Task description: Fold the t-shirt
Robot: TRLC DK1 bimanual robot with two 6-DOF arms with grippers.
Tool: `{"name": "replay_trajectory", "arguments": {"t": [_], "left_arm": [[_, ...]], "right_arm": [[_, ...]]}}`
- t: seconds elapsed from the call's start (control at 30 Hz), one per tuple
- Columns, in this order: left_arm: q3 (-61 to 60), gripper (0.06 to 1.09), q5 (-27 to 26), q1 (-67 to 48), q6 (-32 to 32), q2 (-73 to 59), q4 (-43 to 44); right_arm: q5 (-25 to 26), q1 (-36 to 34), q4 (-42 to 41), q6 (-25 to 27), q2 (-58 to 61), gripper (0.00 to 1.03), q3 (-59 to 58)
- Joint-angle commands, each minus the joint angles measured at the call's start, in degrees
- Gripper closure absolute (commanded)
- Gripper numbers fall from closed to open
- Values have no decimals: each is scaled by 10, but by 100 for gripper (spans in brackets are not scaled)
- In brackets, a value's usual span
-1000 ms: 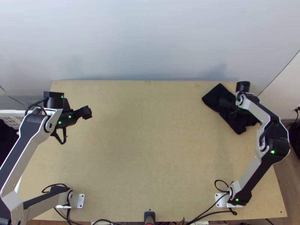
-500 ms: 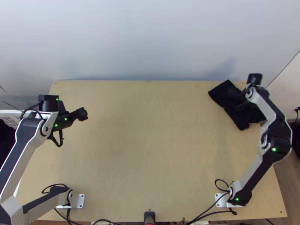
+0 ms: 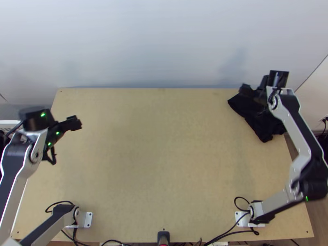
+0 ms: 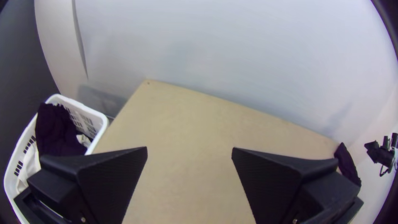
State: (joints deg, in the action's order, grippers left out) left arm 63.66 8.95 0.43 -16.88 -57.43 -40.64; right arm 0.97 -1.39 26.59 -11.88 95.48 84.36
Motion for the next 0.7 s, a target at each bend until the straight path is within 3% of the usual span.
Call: {"name": "replay_trajectory", "arguments": {"t": [0.0,0.1,0.2,0.47,0.67], "left_arm": [[-90,10,57,19,97,129,101],[-161,10,58,19,122,226,167],[-214,10,56,18,132,297,162],[-373,10,58,22,130,480,146],[-430,10,69,23,130,544,145]], "right_arm": [[16,110,-26,23,-142,4,-133],[54,152,-104,28,-218,4,-249],[88,190,-166,27,-293,4,-353],[139,242,-196,23,-443,4,-540],[154,246,-225,77,-582,4,-663]]}}
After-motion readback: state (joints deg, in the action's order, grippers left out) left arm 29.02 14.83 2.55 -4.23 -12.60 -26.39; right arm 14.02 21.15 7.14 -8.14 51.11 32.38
